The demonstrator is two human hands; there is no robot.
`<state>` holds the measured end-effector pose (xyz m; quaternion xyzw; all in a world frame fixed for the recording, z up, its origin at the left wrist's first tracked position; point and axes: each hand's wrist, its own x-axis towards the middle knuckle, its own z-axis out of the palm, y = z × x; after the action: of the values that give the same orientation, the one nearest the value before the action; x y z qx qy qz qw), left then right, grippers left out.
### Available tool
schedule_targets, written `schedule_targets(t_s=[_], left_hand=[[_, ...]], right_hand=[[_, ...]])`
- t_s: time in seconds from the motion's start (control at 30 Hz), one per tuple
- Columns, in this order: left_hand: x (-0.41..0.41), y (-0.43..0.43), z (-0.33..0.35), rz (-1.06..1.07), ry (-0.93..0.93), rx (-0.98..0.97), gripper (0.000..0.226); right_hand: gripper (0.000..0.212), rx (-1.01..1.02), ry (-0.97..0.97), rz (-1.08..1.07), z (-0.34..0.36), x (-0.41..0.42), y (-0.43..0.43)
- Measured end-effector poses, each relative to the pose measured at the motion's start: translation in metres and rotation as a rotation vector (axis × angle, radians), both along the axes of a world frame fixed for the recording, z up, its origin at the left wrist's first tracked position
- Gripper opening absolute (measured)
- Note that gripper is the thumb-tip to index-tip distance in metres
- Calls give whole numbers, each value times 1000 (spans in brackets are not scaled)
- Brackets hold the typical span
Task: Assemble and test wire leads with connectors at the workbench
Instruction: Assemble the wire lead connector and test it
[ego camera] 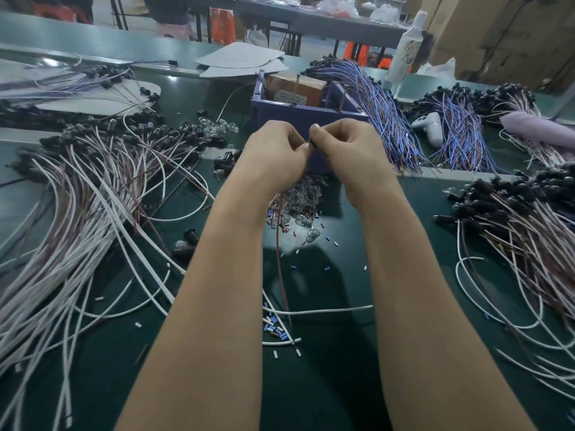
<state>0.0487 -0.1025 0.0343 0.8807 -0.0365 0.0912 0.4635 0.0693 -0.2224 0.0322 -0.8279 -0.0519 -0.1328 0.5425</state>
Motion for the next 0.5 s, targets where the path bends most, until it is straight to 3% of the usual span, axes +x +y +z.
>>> schedule_targets(t_s=[0.07,0.2,0.37,0.5], left_hand=[[0,1,1,4,1,12,19],[-3,6,0,-52,35,-17,20],[-5,11,0,-68,97,46,17],[-12,16,1,-53,131,-25,19]], right_hand=[[19,117,42,41,-1,-1,1],[21,634,340,182,-8,1,2],[25,745,426,163,-21,9,7],[27,761,361,-43,-26,14,-23]])
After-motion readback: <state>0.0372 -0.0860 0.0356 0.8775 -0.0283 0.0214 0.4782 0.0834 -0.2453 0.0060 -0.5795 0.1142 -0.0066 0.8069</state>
